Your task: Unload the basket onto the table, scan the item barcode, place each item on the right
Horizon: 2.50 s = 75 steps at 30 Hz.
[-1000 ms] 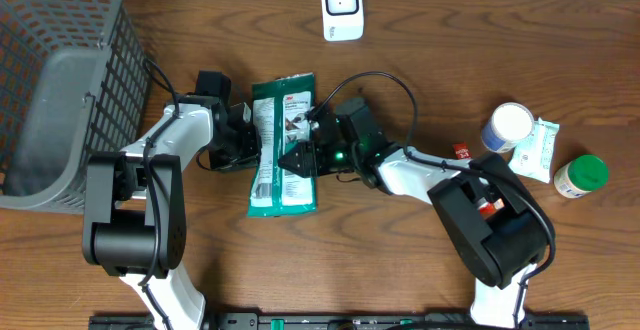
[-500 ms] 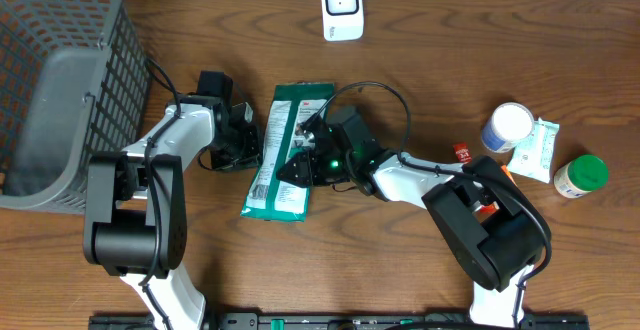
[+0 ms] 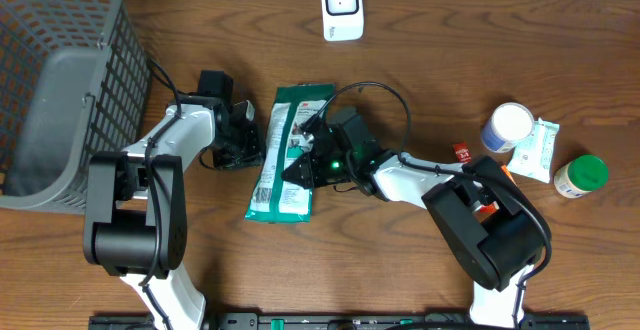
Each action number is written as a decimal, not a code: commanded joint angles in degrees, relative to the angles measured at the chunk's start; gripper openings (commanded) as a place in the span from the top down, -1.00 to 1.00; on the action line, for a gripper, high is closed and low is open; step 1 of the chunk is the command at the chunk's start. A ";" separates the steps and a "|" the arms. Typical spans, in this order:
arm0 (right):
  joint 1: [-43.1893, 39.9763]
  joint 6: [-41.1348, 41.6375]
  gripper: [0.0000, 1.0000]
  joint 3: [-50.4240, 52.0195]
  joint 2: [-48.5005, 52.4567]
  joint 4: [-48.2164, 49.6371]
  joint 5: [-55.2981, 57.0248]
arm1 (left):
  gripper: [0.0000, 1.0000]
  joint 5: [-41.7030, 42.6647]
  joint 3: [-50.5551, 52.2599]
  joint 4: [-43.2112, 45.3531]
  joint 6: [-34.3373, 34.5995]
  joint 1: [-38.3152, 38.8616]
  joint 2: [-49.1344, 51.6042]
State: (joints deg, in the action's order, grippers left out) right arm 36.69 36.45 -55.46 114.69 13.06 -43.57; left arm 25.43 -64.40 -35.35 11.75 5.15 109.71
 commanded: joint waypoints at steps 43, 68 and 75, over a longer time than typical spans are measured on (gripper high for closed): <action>-6.58 -56.26 0.99 -37.55 -35.67 -70.90 31.36 | -0.34 -3.67 0.02 -0.15 -0.57 -17.29 -24.63; 6.14 -77.00 0.98 -58.93 -19.06 -76.87 71.08 | -0.72 -4.48 0.04 -0.15 -0.57 -18.21 -24.61; 9.86 -93.68 0.98 -58.93 -12.15 -65.00 85.83 | -0.72 -4.48 0.04 -0.13 -0.57 -18.21 -24.61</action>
State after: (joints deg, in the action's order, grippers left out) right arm 45.04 -46.68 -112.97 100.01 -55.44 31.92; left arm 22.09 -64.36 -35.53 11.31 -12.29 85.80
